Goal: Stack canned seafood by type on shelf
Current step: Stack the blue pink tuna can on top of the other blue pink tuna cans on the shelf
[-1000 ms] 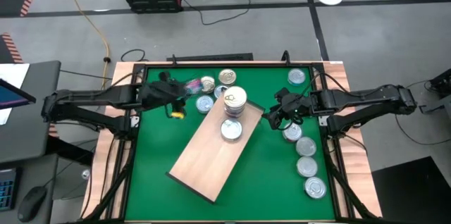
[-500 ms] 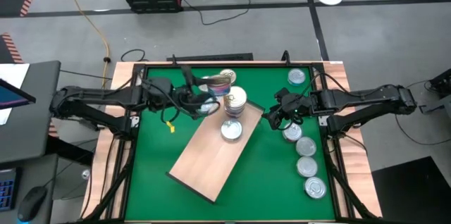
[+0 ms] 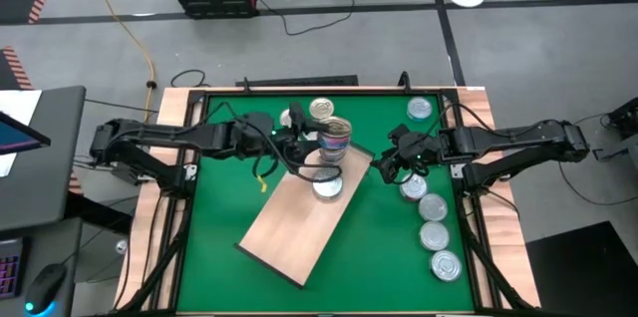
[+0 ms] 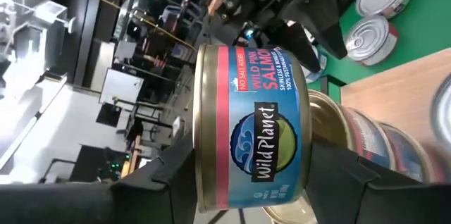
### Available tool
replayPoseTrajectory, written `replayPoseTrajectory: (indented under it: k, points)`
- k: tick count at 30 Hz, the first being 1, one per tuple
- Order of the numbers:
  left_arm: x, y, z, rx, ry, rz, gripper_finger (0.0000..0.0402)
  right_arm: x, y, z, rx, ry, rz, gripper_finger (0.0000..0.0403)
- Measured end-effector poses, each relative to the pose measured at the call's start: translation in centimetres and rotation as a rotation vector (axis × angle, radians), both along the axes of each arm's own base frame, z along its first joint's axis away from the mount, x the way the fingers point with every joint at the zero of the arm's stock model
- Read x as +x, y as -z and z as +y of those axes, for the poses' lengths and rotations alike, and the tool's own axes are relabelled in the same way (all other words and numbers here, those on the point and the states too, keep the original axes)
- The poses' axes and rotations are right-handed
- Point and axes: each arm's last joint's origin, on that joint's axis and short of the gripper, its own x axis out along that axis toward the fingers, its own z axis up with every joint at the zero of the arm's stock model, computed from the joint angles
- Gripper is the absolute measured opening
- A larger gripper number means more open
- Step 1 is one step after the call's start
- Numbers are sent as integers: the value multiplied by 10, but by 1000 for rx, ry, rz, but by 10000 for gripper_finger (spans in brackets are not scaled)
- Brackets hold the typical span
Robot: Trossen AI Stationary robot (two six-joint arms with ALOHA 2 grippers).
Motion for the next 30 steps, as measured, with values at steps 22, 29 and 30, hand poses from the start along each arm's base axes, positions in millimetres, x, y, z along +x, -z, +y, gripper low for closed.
replayPoseTrajectory:
  k: [22,29,30]
  points:
    - [-2,2,-1,-226,15,-19,272,0,0,0,1,3,-5,285]
    - [-1,-3,-2,-317,59,-88,297,1,-1,0,6,8,-14,285]
    - [-1,-3,-1,-331,64,-93,299,1,-1,0,6,7,-14,285]
